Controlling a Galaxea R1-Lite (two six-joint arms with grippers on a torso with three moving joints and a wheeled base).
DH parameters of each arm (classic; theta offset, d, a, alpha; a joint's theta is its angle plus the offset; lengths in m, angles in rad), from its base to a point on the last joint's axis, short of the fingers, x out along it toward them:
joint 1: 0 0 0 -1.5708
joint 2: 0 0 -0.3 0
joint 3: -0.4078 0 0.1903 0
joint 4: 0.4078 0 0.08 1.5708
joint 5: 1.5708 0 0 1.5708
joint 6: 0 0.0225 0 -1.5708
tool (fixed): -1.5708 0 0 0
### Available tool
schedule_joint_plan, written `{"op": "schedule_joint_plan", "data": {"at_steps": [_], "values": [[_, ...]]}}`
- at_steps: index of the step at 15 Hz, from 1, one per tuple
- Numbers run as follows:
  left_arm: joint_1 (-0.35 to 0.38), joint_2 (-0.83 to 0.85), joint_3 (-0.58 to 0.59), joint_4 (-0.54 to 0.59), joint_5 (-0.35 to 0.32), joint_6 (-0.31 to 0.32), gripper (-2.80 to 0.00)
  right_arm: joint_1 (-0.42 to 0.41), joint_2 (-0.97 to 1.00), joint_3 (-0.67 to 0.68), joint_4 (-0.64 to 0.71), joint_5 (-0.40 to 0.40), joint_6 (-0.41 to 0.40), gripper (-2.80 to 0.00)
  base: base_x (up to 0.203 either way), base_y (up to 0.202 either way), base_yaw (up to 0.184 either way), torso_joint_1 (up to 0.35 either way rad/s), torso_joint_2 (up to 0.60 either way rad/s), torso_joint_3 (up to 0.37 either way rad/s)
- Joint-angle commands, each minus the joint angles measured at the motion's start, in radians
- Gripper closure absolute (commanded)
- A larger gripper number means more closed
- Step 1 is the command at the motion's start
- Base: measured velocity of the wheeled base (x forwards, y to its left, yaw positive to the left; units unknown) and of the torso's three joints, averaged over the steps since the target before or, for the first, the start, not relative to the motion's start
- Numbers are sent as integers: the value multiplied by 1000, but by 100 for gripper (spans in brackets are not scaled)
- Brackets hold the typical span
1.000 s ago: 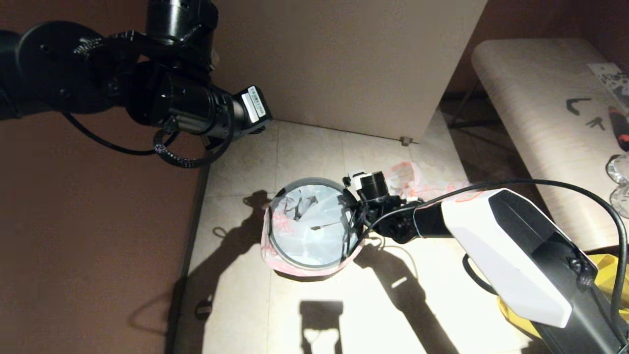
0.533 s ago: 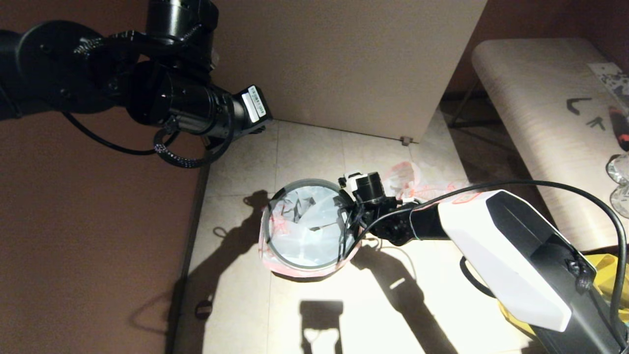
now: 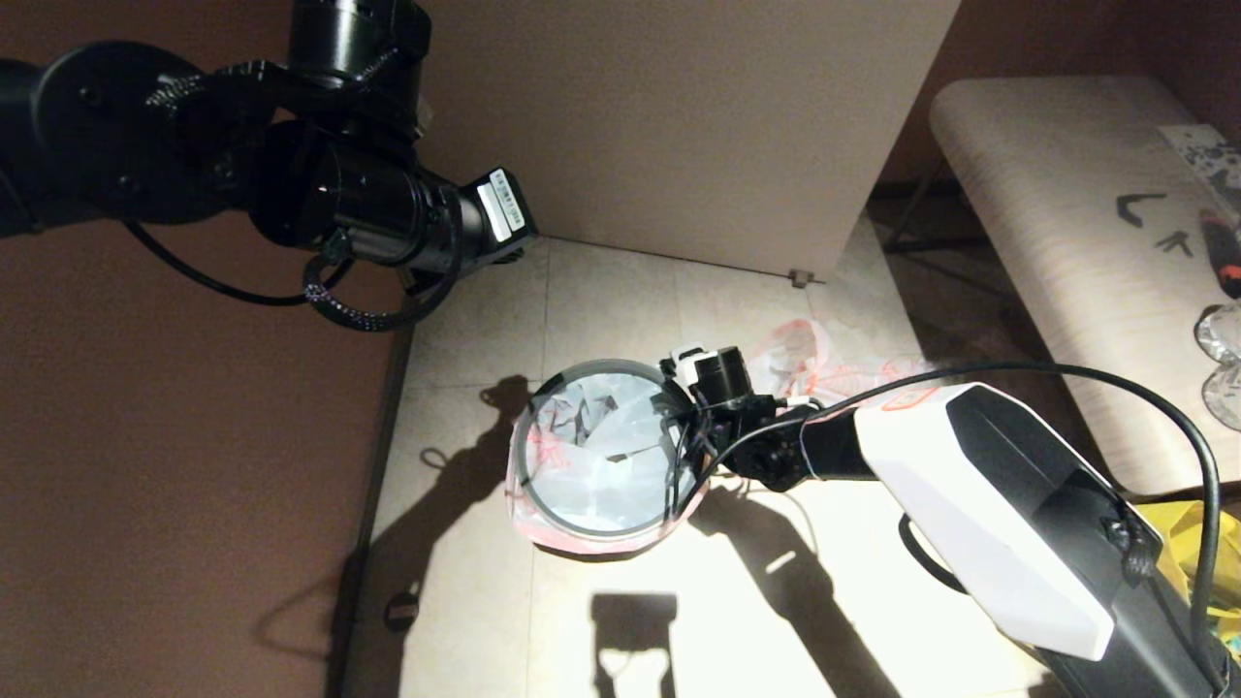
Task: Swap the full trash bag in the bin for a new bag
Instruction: Place the trash can ring on the trash can
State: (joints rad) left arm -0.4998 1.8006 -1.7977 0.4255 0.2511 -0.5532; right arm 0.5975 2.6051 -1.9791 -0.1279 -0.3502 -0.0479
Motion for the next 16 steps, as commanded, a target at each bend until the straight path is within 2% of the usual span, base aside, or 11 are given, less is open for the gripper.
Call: {"op": "schedule_joint_plan", "data": {"at_steps": [1, 2, 4, 8, 10, 11, 12, 13, 14, 15, 16], "values": [[0, 2, 0, 2, 2, -4, 0, 7, 3, 0, -1, -1, -1, -22, 0, 0, 0, 0, 0, 0], [0, 2, 0, 2, 2, -4, 0, 8, -2, 0, -3, -2, 0, -280, 0, 0, 0, 0, 0, 0], [1, 3, 1, 4, 3, -2, 0, 13, -40, 15, -2, -4, 19, -280, 0, 0, 0, 0, 0, 0], [42, 50, 12, 6, 0, 5, 0, 42, -196, 114, 8, -6, 153, -280, 0, 0, 0, 0, 0, 0], [43, 39, 101, 7, -20, -19, 0, 59, -285, 240, 8, 12, 216, -280, 0, 0, 0, 0, 0, 0], [44, 30, 164, 6, -48, -35, 0, 59, -312, 304, 7, 31, 248, -280, 0, 0, 0, 0, 0, 0], [54, 28, 217, 5, -103, -47, 0, 52, -336, 356, 4, 61, 295, -280, 0, 0, 0, 0, 0, 0], [68, 28, 263, 3, -186, -58, 0, 37, -355, 387, 1, 118, 359, -131, 0, 0, 0, 0, 0, 0], [84, 29, 300, -7, -262, -75, 0, 21, -366, 405, -1, 178, 395, 0, 0, 0, 0, 0, 0, 0], [104, 40, 335, -58, -317, -96, 0, 1, -370, 412, -2, 247, 418, 0, 0, 0, 0, 0, 0, 0], [126, 61, 355, -132, -345, -115, 0, -19, -368, 415, -2, 314, 434, 0, 0, 0, 0, 0, 0, 0]]}}
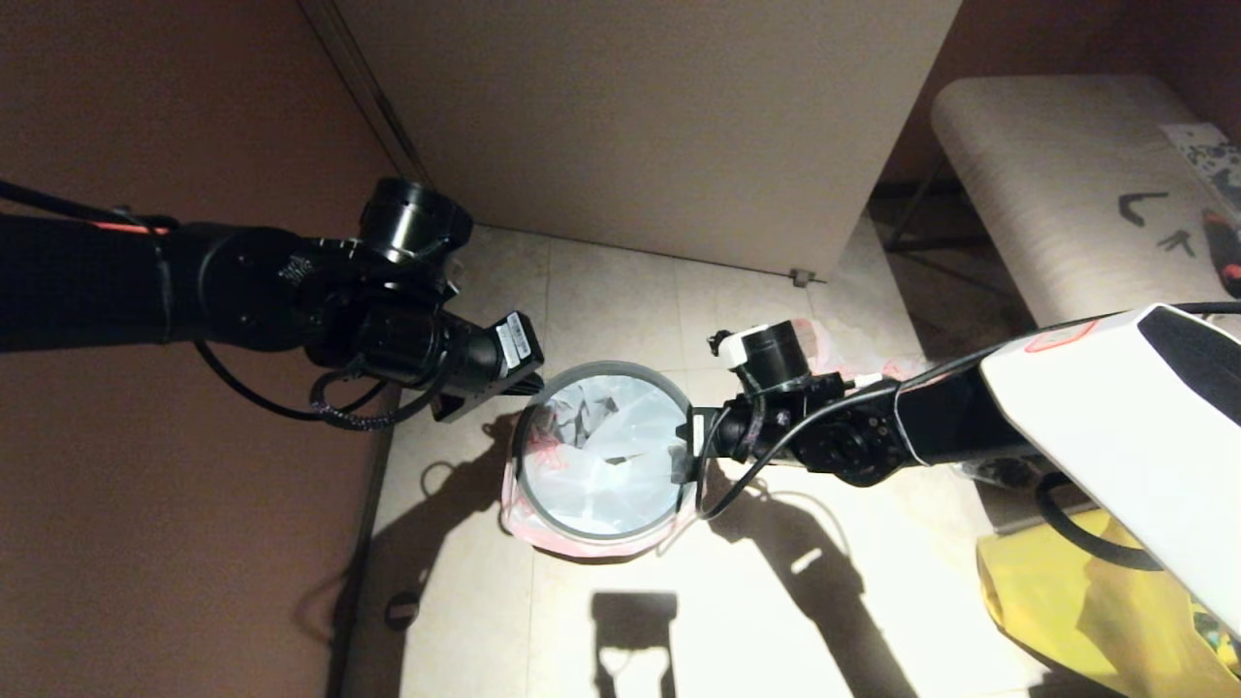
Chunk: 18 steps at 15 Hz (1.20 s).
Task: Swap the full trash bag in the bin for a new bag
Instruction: Place the trash can ring on the trash can
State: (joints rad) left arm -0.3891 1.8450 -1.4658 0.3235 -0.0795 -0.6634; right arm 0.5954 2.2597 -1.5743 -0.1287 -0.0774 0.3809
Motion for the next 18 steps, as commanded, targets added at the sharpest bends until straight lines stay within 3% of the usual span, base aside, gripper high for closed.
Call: {"op": "schedule_joint_plan", "data": {"at_steps": [1, 3, 7, 10, 12, 16, 18], "values": [[34, 40, 51, -91, -61, -24, 0, -40, -16, 11, -2, 98, 15, 0, 0, 0, 0, 0, 0, 0], [83, 99, 99, -184, -181, -50, 0, -84, 17, 9, -7, 190, 16, 0, 0, 0, 0, 0, 0, 0], [147, 249, 116, -255, -251, -90, 0, -110, 94, 1, -63, 238, 16, 0, 0, 0, 0, 0, 0, 0], [216, 266, 129, -258, -419, -95, 0, -109, 97, 1, -113, 290, 19, 0, 0, 0, 0, 0, 0, 0], [224, 272, 141, -279, -426, -96, 0, -109, 98, -2, -141, 341, 22, 0, 0, 0, 0, 0, 0, 0], [233, 319, 194, -384, -427, -104, 0, -111, 159, -51, -160, 357, 34, 0, 0, 0, 0, 0, 0, 0], [230, 336, 235, -488, -421, -153, 0, -111, 194, -85, -160, 357, 34, 0, 0, 0, 0, 0, 0, 0]]}}
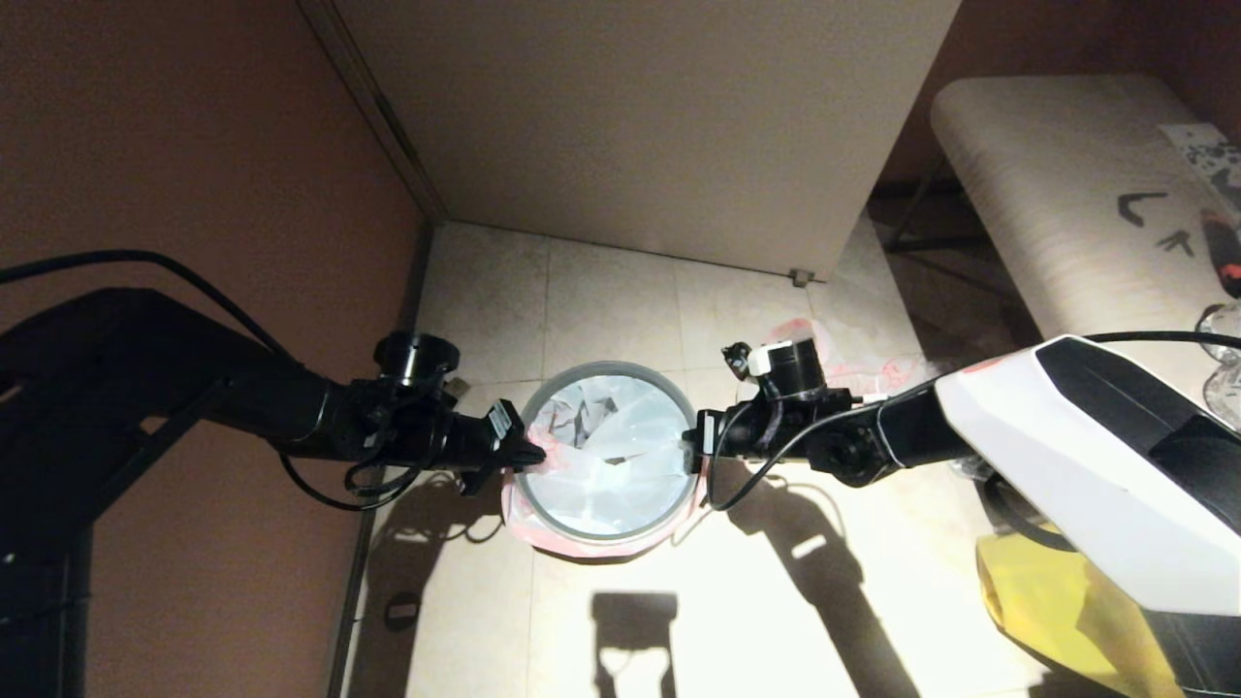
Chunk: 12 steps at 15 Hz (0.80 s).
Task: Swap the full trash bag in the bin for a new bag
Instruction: Place the trash can ring on the trash can
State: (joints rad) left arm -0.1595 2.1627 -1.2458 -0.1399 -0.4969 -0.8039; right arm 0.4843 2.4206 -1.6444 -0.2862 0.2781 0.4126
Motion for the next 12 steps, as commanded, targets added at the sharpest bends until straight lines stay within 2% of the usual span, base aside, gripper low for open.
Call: {"op": "schedule_joint_plan", "data": {"at_steps": [1, 2, 4, 8, 10, 12], "values": [[-6, 30, 31, -74, 11, -51, 0, -1, 45, -27, -2, 1, 2, 0, 0, 0, 0, 0, 0, 0], [-19, 43, 54, -132, 49, -70, 0, -2, 59, -35, -3, 2, 2, 0, 0, 0, 0, 0, 0, 0], [-31, 65, 100, -174, 70, -74, 0, -5, 91, -59, -4, 2, 2, 0, 0, 0, 0, 0, 0, 0], [-51, 114, 95, -187, 114, -74, 0, -18, 143, -114, -3, 1, 0, 0, 0, 0, 0, 0, 0, 0], [-71, 143, 66, -183, 195, -76, 0, -18, 135, -113, -2, -1, 0, 0, 0, 0, 0, 0, 0, 0], [-75, 144, 66, -184, 201, -75, 0, -7, 94, -104, 4, -2, -1, 0, 0, 0, 0, 0, 0, 0]]}}
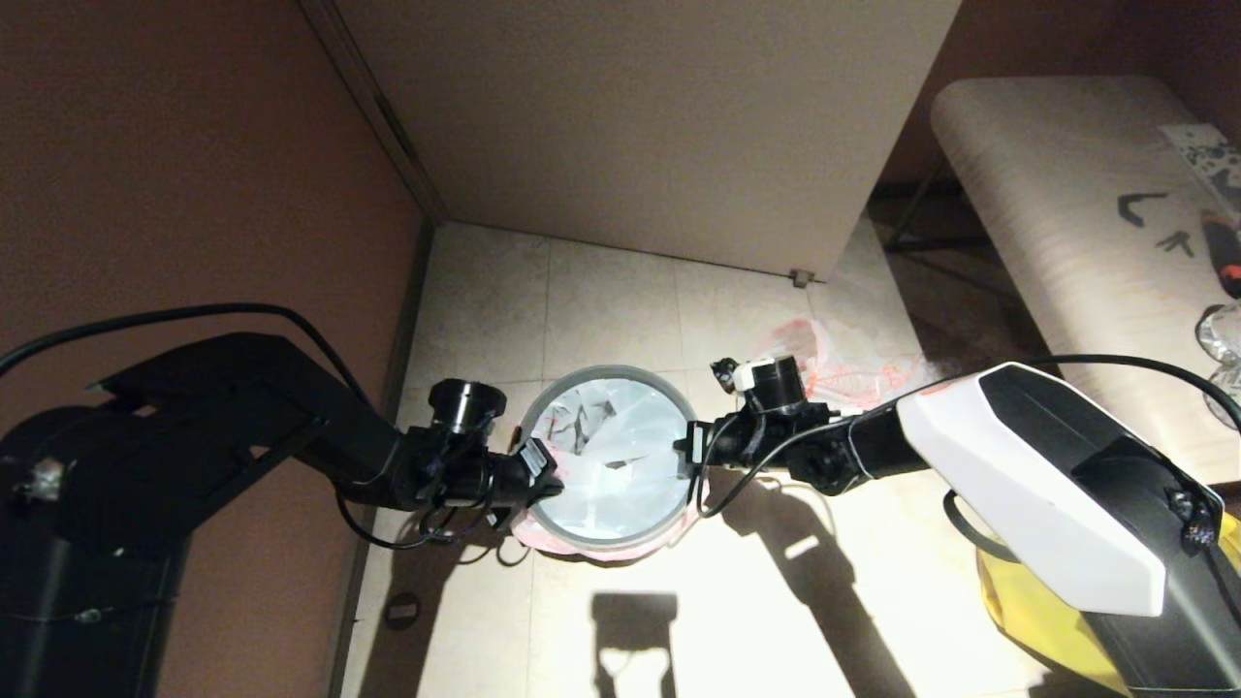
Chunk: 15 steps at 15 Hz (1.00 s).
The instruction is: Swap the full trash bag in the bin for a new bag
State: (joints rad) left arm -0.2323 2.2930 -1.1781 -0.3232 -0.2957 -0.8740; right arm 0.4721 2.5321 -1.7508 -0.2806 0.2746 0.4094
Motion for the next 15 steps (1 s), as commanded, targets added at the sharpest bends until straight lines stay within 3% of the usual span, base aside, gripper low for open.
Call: {"op": "schedule_joint_plan", "data": {"at_steps": [1, 3, 6, 8, 10, 11, 13, 15], "values": [[-2, 13, -3, -2, 0, -5, 0, 14, -43, 4, 2, -2, 1, 0, 0, 0, 0, 0, 0, 0], [-3, -7, -1, 1, 3, -5, 0, 34, -94, 9, 22, -46, -1, 0, 0, 0, 0, 0, 0, 0], [-27, -171, 42, 7, 39, 0, 0, 50, -222, 15, 112, -189, -27, 0, 0, 0, 0, 0, 0, 0], [-56, -316, 74, 16, 109, 23, 0, 33, -297, 17, 217, -348, -103, 0, 0, 0, 0, 0, 0, 0], [-99, -459, 81, 83, 201, 75, 0, -10, -350, 22, 284, -480, -171, 0, 0, 0, 0, 0, 0, 0], [-130, -522, 78, 131, 280, 115, 0, -31, -382, 31, 301, -524, -176, 0, 0, 0, 0, 0, 0, 0], [-184, -650, 80, 214, 411, 186, 0, -70, -461, 91, 332, -568, -189, 0, 0, 0, 0, 0, 0, 0], [-237, -774, 87, 315, 518, 213, 0, -92, -548, 182, 343, -609, -195, 0, 0, 0, 0, 0, 0, 0]]}}
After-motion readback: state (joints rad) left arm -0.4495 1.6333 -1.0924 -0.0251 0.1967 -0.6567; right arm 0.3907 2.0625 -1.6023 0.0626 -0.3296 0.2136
